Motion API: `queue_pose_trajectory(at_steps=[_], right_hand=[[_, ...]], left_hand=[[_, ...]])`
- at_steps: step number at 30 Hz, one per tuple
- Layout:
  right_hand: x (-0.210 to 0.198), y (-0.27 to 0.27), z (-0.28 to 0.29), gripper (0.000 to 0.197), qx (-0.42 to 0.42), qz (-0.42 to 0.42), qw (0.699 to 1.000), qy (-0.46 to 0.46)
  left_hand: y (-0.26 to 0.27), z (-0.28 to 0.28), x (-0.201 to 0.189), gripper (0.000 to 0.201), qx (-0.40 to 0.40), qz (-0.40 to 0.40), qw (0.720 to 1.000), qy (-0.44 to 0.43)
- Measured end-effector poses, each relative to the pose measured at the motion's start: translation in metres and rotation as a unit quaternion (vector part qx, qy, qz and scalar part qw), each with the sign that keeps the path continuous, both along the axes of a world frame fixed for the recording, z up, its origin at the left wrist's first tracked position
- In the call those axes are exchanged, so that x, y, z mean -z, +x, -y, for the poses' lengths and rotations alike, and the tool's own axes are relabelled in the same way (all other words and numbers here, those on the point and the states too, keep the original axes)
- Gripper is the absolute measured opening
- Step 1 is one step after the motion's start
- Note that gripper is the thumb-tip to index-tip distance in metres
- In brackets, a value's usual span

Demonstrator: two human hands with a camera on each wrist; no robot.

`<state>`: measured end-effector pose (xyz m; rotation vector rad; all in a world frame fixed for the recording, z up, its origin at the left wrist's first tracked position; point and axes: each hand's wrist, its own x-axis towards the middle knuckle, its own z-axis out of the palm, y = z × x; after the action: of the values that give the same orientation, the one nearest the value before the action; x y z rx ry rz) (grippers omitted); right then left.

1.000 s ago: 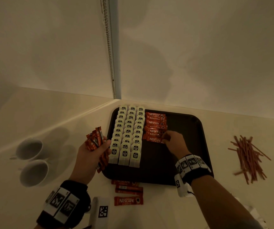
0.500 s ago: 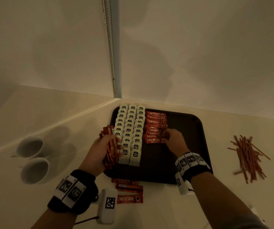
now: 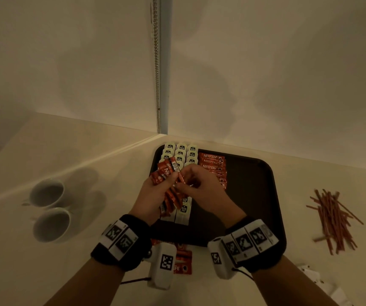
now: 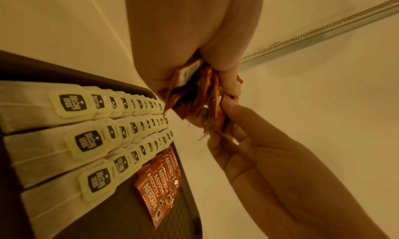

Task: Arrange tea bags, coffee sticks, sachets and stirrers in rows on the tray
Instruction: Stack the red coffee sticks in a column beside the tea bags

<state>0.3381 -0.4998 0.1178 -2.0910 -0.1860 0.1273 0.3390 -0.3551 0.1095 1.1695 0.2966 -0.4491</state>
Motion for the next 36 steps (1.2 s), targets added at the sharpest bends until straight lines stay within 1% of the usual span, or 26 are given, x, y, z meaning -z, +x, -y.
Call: queue_pose_trajectory(at_steps=[3, 6, 7, 9, 11, 14, 16, 20, 24, 27, 29, 31, 34, 36], right_hand=[[0.0, 0.001, 0.001, 0.01, 0.043, 0.118, 0.989, -0.079], [-0.006, 0.003, 0.006, 0.01, 0.029, 0.24, 0.956, -0.167], [-0.009, 0.003, 0.008, 0.008, 0.019, 0.266, 0.946, -0.184], [-0.013, 0.004, 0.011, 0.007, 0.0, 0.288, 0.938, -0.191], [-0.018, 0.004, 0.014, 0.014, -0.023, 0.277, 0.944, -0.177], [-0.031, 0.003, 0.016, 0.028, -0.03, 0.236, 0.964, -0.12], [-0.04, 0.003, 0.017, 0.028, -0.04, 0.221, 0.969, -0.108], [-0.05, 0.002, 0.019, 0.028, -0.077, 0.206, 0.966, -0.139], [-0.058, 0.0, 0.021, 0.029, -0.072, 0.162, 0.971, -0.162], [-0.058, -0.001, 0.022, 0.022, -0.063, 0.138, 0.973, -0.171], [-0.055, -0.002, 0.024, 0.02, -0.038, 0.101, 0.985, -0.133], [-0.052, -0.004, 0.026, 0.021, -0.014, 0.05, 0.997, -0.058], [-0.048, -0.007, 0.025, 0.011, -0.002, -0.015, 1.0, 0.007], [-0.046, -0.008, 0.024, 0.019, 0.004, -0.039, 0.999, 0.023]], left_hand=[[-0.002, -0.006, -0.001, 0.038, -0.017, -0.011, 1.0, 0.015], [-0.003, -0.015, -0.002, 0.048, -0.005, -0.011, 1.0, -0.001], [-0.003, -0.016, -0.003, 0.049, 0.003, -0.006, 1.0, -0.01], [-0.003, -0.018, -0.004, 0.041, 0.012, -0.003, 1.0, -0.011], [-0.002, -0.019, -0.003, 0.035, 0.011, -0.005, 1.0, -0.007], [-0.004, -0.021, 0.001, 0.035, 0.01, -0.023, 1.0, -0.015], [-0.007, -0.02, 0.002, 0.032, 0.024, -0.043, 0.998, -0.034], [-0.012, -0.018, 0.002, 0.027, 0.041, -0.072, 0.992, -0.091], [-0.016, -0.017, 0.003, 0.026, 0.045, -0.094, 0.988, -0.115], [-0.016, -0.016, 0.001, 0.021, 0.049, -0.105, 0.986, -0.121], [-0.016, -0.014, 0.0, 0.019, 0.05, -0.108, 0.986, -0.116], [-0.016, -0.013, -0.001, 0.021, 0.049, -0.112, 0.986, -0.114], [-0.015, -0.011, -0.004, 0.028, 0.038, -0.085, 0.99, -0.106], [-0.014, -0.01, -0.005, 0.037, 0.025, -0.061, 0.994, -0.091]])
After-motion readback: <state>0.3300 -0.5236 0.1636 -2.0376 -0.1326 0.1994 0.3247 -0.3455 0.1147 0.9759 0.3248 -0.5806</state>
